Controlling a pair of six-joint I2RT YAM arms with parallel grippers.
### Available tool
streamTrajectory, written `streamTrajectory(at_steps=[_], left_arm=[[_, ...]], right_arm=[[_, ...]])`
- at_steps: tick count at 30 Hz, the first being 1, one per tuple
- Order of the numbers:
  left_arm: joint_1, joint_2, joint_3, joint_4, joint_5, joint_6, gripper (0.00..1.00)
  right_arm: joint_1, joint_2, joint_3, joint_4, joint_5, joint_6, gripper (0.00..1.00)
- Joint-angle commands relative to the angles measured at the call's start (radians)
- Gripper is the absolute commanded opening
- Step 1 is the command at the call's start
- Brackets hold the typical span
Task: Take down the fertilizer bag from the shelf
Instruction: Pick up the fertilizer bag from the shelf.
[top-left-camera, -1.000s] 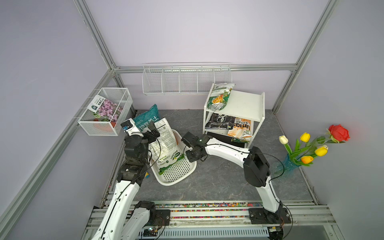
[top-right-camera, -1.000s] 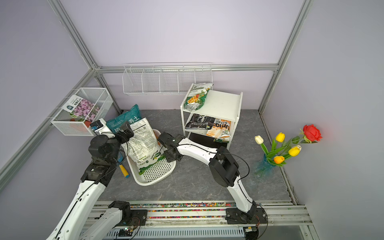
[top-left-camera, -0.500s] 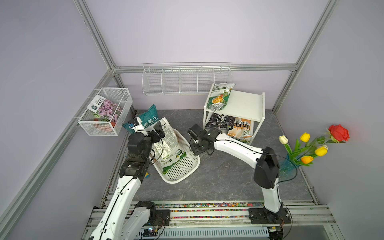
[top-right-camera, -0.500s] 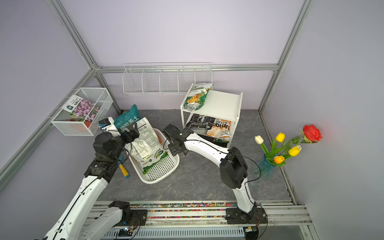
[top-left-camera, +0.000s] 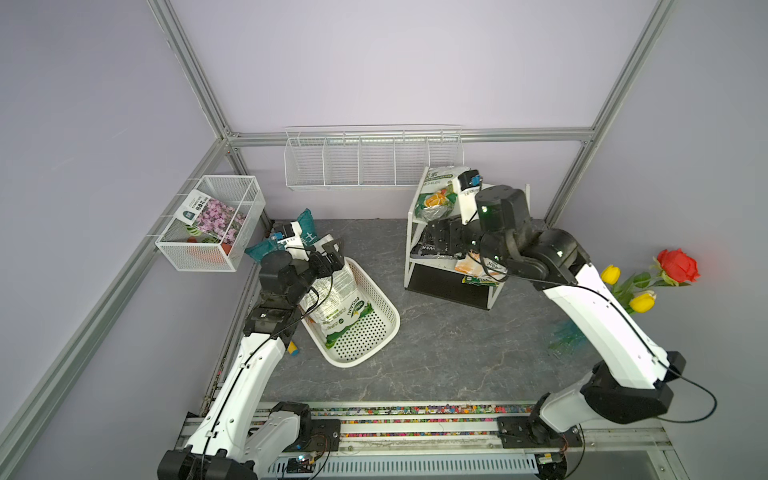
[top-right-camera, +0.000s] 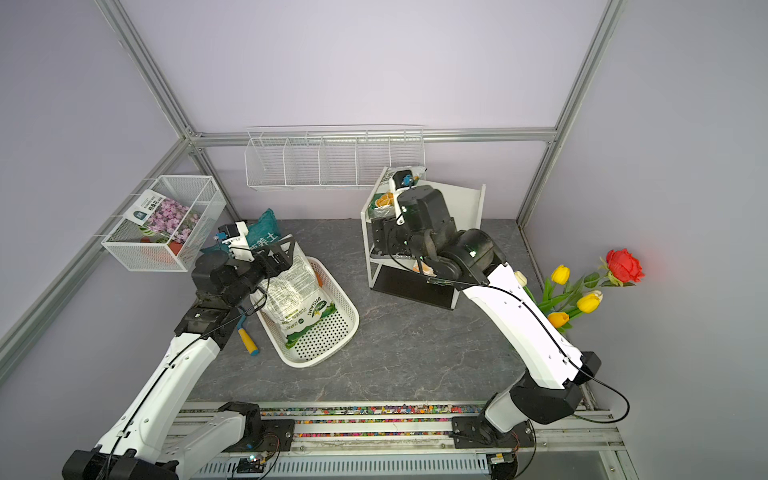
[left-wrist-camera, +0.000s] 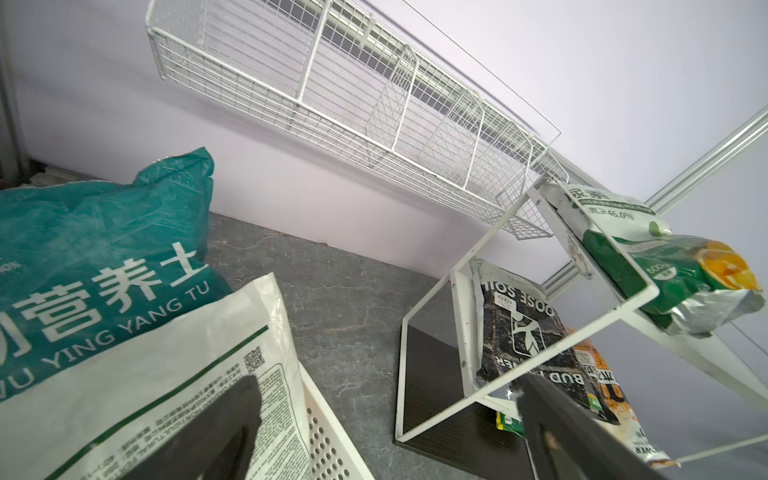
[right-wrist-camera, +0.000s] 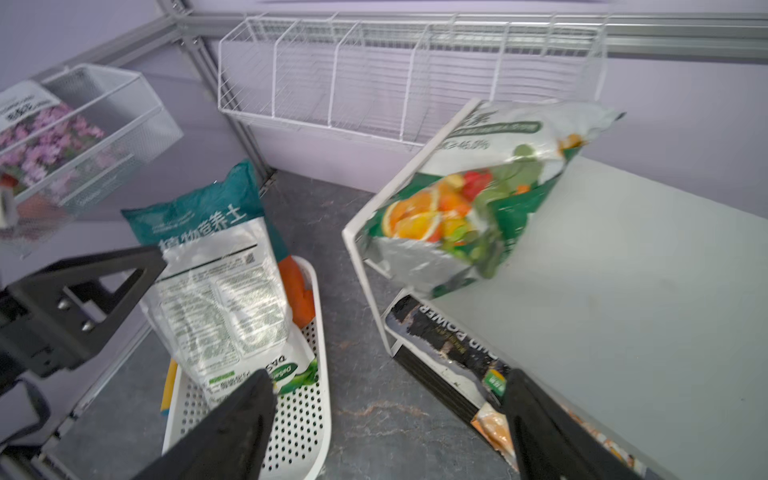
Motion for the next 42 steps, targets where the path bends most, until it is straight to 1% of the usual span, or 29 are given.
streamTrajectory(at_steps=[1, 4, 8, 14, 17, 21, 24, 25, 26, 28, 29, 31, 33, 35, 36, 39, 42], left_arm=[[-0.001, -0.007, 0.007, 0.026, 0.04, -0.024, 1.0], [-0.001, -0.013, 0.003, 0.023, 0.039, -0.025, 1.0], [-0.001, -0.021, -0.002, 0.013, 0.033, -0.019, 1.0], [-0.001, -0.043, -0.031, 0.014, 0.014, -0.016, 1.0], [-0.001, -0.054, -0.038, 0.002, 0.0, -0.009, 1.0], [0.0, -0.075, -0.049, -0.008, -0.013, 0.004, 1.0], [-0.001, -0.087, -0.053, -0.007, -0.015, 0.008, 1.0], [0.0, -0.089, -0.053, -0.008, -0.015, 0.008, 1.0], [-0.001, -0.088, -0.053, -0.01, -0.017, 0.008, 1.0], [-0.001, -0.089, -0.053, -0.008, -0.018, 0.005, 1.0], [-0.001, -0.089, -0.055, -0.008, -0.015, 0.005, 1.0], [-0.001, -0.088, -0.057, -0.007, -0.015, 0.001, 1.0], [-0.001, -0.082, -0.059, -0.001, -0.011, -0.003, 1.0], [-0.001, -0.076, -0.06, 0.009, -0.002, -0.015, 1.0], [-0.001, -0.072, -0.061, 0.017, 0.004, -0.02, 1.0], [-0.001, -0.049, -0.06, 0.061, 0.045, -0.056, 1.0], [-0.001, -0.015, -0.036, 0.119, 0.116, -0.121, 1.0]], right_arm=[[-0.074, 0.021, -0.004, 0.058, -0.061, 0.092, 0.87], [-0.142, 0.056, 0.017, 0.091, -0.146, 0.179, 0.87], [-0.177, 0.101, 0.024, 0.115, -0.192, 0.264, 0.86], [-0.177, 0.151, 0.034, 0.167, -0.249, 0.305, 0.86], [-0.177, 0.179, 0.044, 0.169, -0.25, 0.316, 0.86], [-0.18, 0.205, 0.036, 0.179, -0.24, 0.317, 0.81], [-0.182, 0.214, 0.019, 0.207, -0.262, 0.318, 0.71], [-0.183, 0.214, 0.01, 0.216, -0.27, 0.318, 0.63], [-0.185, 0.211, -0.003, 0.23, -0.28, 0.315, 0.53], [-0.189, 0.197, -0.037, 0.263, -0.294, 0.314, 0.3], [-0.193, 0.187, -0.054, 0.277, -0.298, 0.314, 0.22], [-0.197, 0.163, -0.086, 0.293, -0.296, 0.304, 0.2], [-0.202, 0.133, -0.115, 0.309, -0.287, 0.283, 0.14], [-0.209, 0.094, -0.15, 0.334, -0.284, 0.252, 0.02], [-0.215, 0.074, -0.167, 0.351, -0.295, 0.236, 0.0], [-0.257, 0.006, -0.219, 0.413, -0.389, 0.189, 0.0], [-0.316, -0.063, -0.268, 0.457, -0.546, 0.134, 0.0]])
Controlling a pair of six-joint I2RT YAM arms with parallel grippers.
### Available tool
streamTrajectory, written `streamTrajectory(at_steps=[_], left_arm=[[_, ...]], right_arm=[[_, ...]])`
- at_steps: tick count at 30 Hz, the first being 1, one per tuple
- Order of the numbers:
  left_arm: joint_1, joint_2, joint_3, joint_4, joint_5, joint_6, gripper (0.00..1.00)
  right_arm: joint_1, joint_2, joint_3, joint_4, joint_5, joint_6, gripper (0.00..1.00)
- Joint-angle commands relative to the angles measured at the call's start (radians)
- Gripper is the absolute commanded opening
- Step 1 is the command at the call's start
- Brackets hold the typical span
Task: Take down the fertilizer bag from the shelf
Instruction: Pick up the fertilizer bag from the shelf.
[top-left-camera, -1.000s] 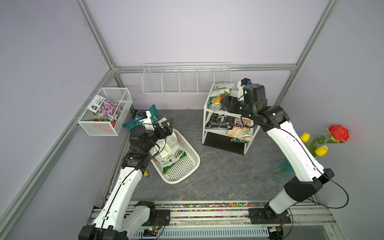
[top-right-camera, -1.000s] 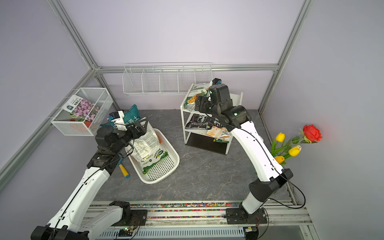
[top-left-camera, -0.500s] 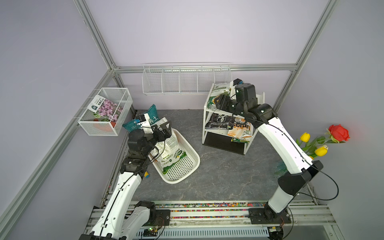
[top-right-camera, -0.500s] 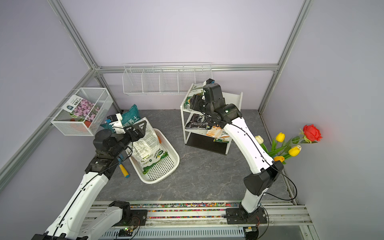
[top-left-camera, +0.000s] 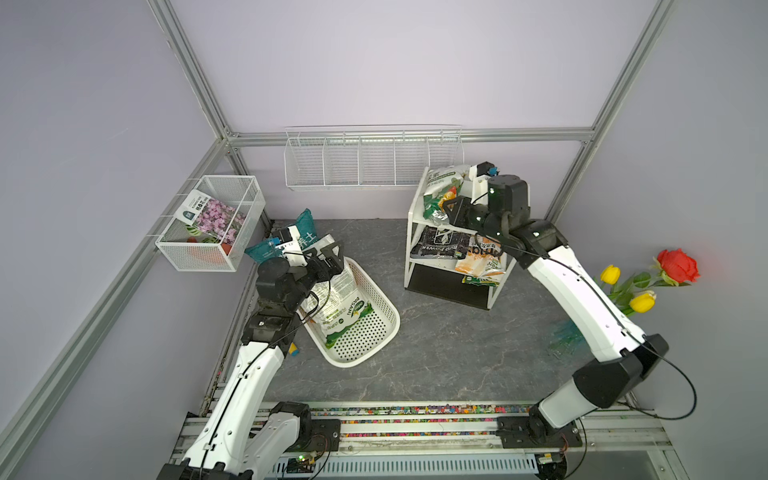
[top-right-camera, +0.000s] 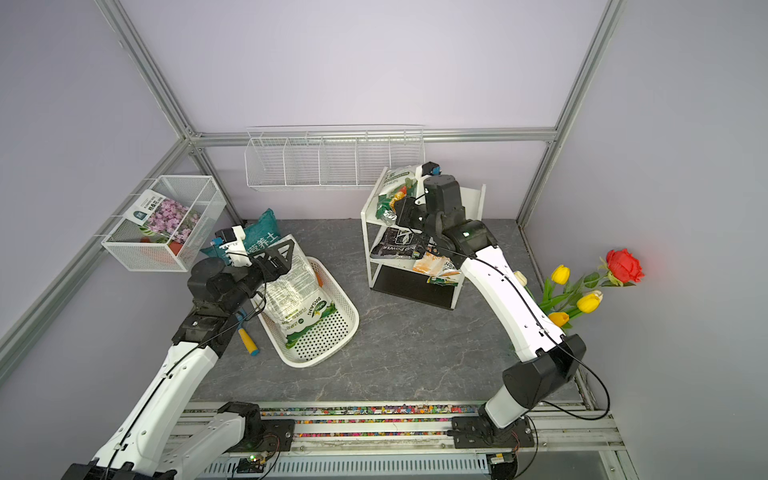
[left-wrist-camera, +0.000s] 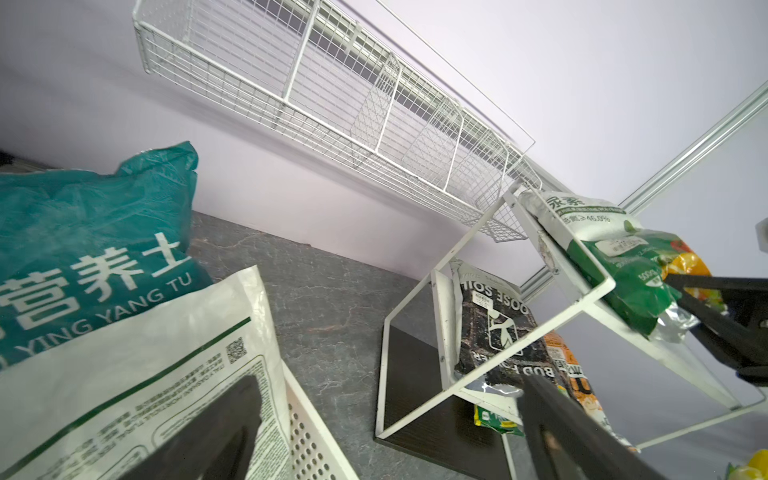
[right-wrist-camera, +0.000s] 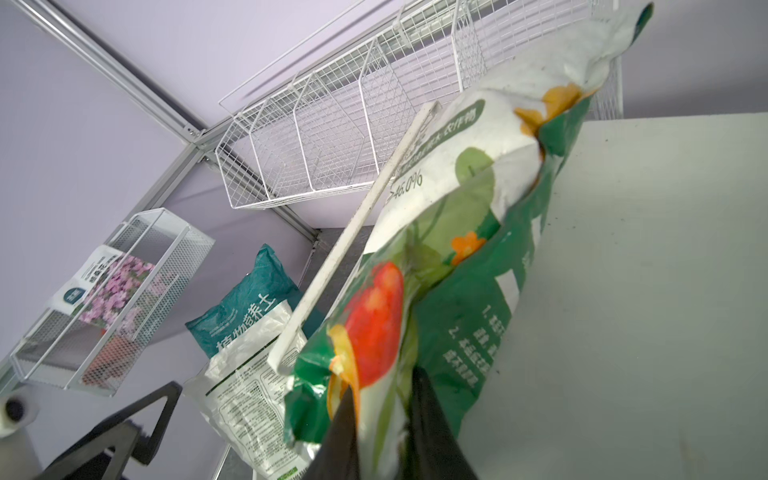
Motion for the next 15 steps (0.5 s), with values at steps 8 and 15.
streamTrajectory(at_steps=[8, 15], left_arm=[[-0.002, 0.178, 0.211, 0.086, 0.285, -0.298, 1.0], [-0.079, 0.361, 0.241, 0.444, 0.503, -0.774, 1.0]], right_arm=[[-0.08, -0.267, -0.105, 0.081, -0.386, -0.257, 0.0], [-0.08, -0.415, -0.179, 0.099, -0.431, -0.25, 0.0]])
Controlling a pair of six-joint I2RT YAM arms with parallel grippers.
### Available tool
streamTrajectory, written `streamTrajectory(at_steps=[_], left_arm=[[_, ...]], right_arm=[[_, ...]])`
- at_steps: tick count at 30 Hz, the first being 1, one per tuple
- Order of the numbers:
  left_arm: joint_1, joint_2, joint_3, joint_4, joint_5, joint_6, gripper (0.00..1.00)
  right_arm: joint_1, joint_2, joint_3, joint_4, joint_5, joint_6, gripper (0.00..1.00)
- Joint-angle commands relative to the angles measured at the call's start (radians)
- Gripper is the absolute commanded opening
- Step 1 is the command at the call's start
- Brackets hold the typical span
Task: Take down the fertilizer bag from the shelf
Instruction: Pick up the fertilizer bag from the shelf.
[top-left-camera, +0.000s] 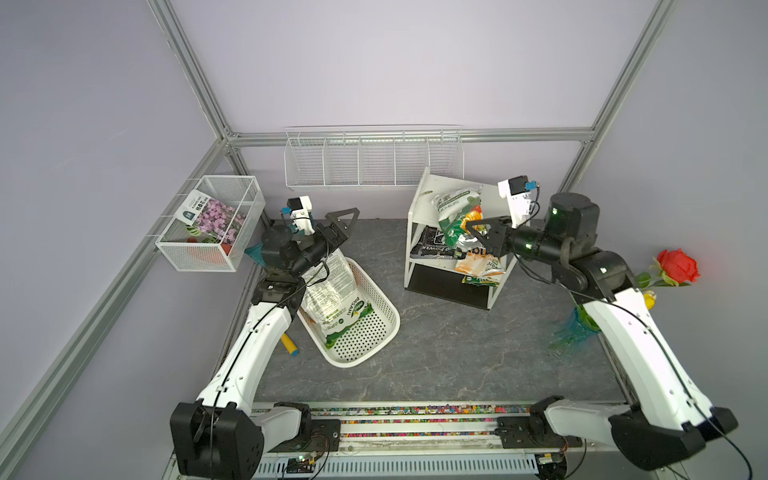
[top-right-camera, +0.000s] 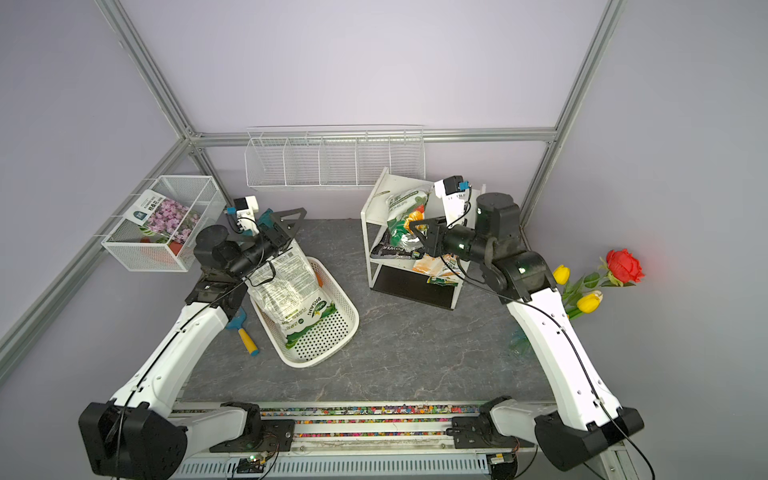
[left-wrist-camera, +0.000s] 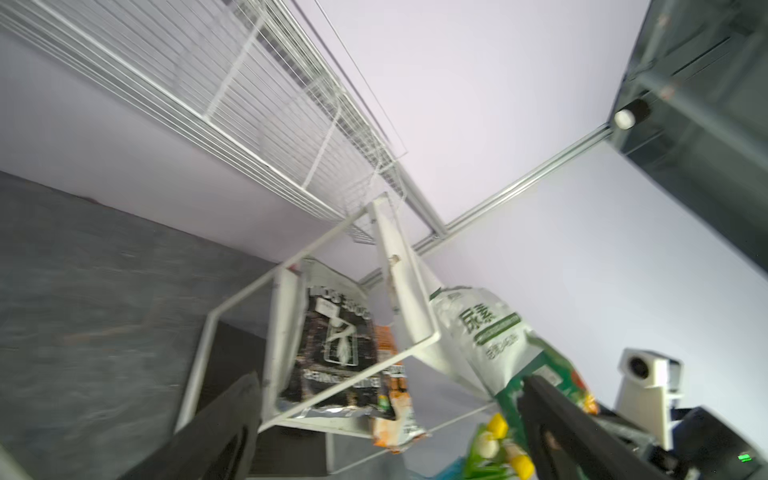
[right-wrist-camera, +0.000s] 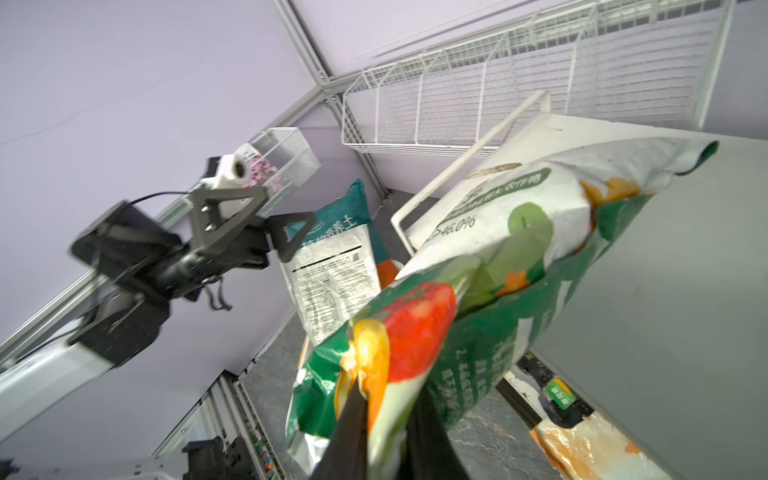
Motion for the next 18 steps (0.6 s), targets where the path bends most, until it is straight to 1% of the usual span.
streamTrajectory(at_steps=[1, 3, 5, 8, 12, 18], left_arm=[[-0.076, 0.097, 0.027, 0.215, 0.158, -0.31, 1.0], [-0.13, 0.152, 0.048, 0.275, 0.181, -0.392, 1.0], [-0.182, 0.19, 0.041, 0.364, 0.161, -0.48, 1.0], [-0.231, 0.218, 0.03, 0.468, 0.12, -0.573, 1.0], [-0.255, 0.204, 0.035, 0.511, 0.068, -0.615, 1.0], [-0.272, 0.171, 0.062, 0.474, 0.038, -0.613, 1.0]], right_arm=[[0.002, -0.092, -0.002, 0.172, -0.059, -0.046, 0.0], [0.002, -0.119, -0.012, 0.185, -0.082, -0.038, 0.0], [0.005, -0.137, -0.018, 0.197, -0.11, -0.022, 0.0], [0.016, -0.149, -0.021, 0.198, -0.13, -0.017, 0.0], [0.036, -0.151, -0.041, 0.219, -0.138, -0.005, 0.0], [0.103, -0.128, -0.055, 0.25, -0.137, -0.004, 0.0]])
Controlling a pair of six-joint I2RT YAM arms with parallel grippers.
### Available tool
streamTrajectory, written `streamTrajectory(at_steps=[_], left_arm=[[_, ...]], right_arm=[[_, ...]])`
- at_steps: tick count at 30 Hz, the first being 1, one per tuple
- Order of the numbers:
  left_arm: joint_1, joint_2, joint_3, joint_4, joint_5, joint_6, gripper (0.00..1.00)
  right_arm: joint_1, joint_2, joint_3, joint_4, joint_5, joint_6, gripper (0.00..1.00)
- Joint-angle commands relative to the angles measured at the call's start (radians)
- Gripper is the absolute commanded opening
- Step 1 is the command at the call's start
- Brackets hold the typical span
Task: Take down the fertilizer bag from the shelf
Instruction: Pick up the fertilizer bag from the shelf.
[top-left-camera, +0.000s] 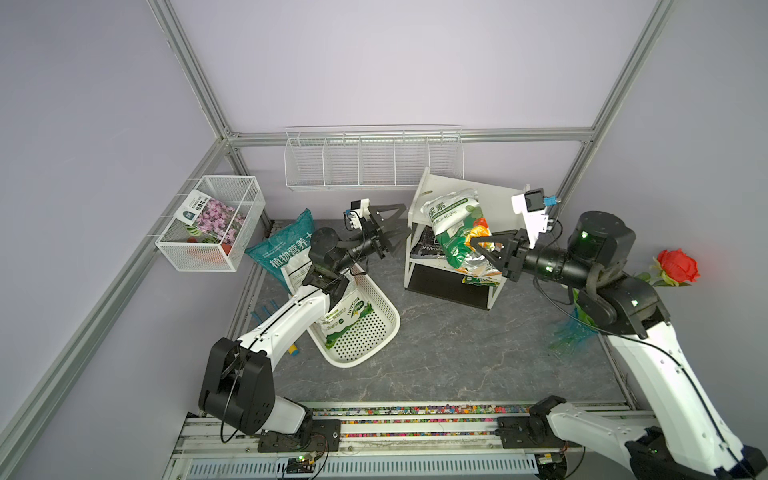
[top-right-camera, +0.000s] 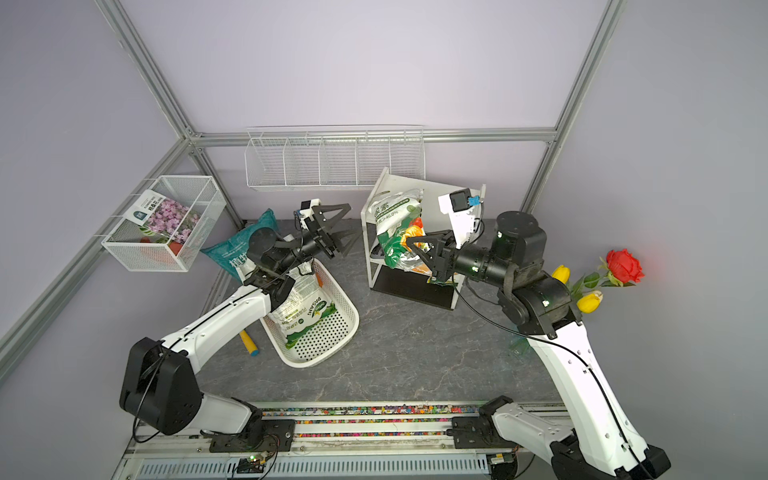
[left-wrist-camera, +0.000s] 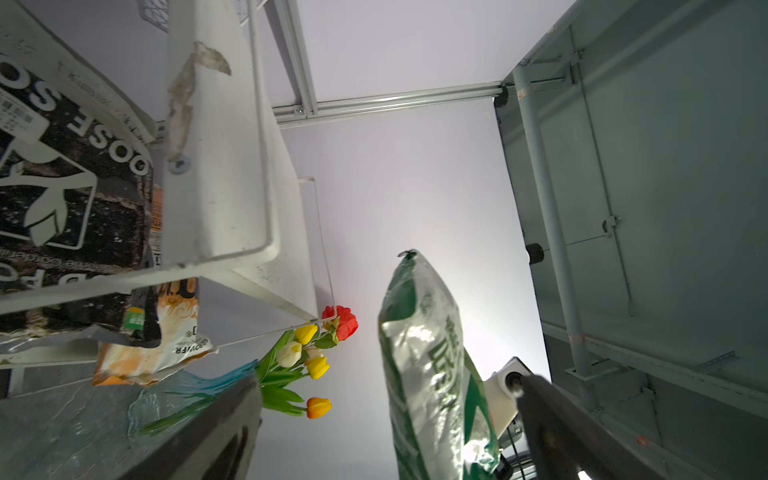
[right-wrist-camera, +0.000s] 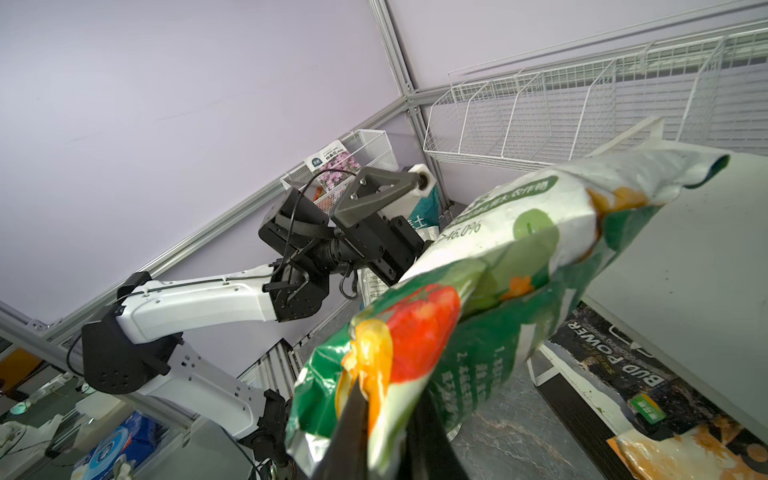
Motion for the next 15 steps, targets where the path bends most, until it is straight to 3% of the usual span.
streamTrajectory(at_steps=[1, 5, 9, 12, 15], left_arm=[[-0.014, -0.019, 0.038, 0.024, -0.021, -0.024, 1.0], [-0.029, 0.006, 0.051, 0.015, 0.003, -0.025, 0.98], [-0.038, 0.03, 0.052, 0.042, 0.011, -0.047, 0.88], [-0.04, 0.033, 0.05, 0.073, 0.011, -0.06, 0.73], [-0.04, 0.026, 0.049, 0.076, 0.011, -0.056, 0.42]], right_arm=[[0.042, -0.005, 0.013, 0.209, -0.033, -0.014, 0.0], [0.084, 0.01, 0.009, 0.216, -0.027, -0.018, 0.0], [0.097, 0.013, -0.002, 0.222, -0.022, -0.017, 0.0], [0.099, 0.011, -0.011, 0.22, -0.004, -0.025, 0.0], [0.099, 0.004, -0.019, 0.216, 0.017, -0.037, 0.0]])
